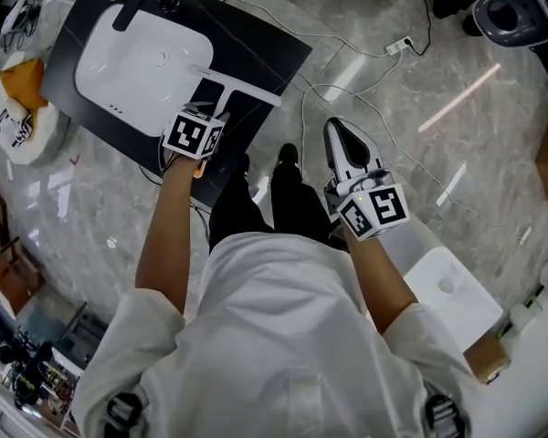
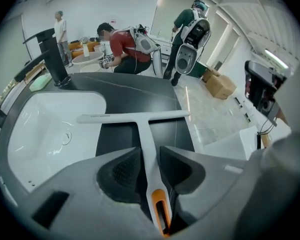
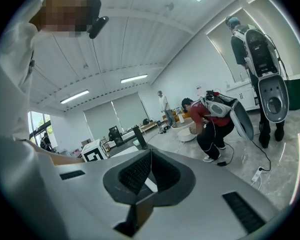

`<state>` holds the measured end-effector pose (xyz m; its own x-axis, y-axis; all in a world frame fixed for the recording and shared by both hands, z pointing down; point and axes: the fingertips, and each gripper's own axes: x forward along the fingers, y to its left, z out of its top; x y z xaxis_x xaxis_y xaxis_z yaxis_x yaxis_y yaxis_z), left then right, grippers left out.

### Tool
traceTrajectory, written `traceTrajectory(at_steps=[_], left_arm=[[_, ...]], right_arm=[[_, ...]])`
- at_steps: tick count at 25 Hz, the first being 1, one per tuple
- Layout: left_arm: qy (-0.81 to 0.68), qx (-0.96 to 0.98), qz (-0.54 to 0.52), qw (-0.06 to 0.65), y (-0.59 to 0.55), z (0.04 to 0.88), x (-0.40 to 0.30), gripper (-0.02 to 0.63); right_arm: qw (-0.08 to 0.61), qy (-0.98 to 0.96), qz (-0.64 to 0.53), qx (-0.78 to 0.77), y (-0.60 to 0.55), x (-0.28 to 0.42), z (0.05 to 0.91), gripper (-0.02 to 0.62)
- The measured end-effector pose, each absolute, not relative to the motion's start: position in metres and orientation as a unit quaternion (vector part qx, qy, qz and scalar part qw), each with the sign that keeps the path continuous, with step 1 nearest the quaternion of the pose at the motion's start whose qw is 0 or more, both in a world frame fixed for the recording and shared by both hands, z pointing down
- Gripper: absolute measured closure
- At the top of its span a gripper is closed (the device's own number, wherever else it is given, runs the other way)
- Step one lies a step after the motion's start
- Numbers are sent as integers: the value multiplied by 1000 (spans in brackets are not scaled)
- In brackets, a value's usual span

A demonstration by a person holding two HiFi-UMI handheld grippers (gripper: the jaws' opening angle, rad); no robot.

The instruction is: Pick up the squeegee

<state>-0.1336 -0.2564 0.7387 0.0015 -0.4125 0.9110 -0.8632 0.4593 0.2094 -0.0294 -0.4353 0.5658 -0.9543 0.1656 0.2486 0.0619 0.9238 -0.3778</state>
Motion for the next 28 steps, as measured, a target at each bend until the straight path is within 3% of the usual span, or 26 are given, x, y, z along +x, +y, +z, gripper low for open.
traceTrajectory(at_steps=[18, 28], left_arm=[[-679, 447, 206, 545, -253, 739, -139, 509], [-710, 444, 187, 513, -250, 703, -150, 514]], right_arm=[[139, -970, 186, -67, -435, -34, 564, 581], [126, -973, 179, -74, -431, -41, 549, 580]])
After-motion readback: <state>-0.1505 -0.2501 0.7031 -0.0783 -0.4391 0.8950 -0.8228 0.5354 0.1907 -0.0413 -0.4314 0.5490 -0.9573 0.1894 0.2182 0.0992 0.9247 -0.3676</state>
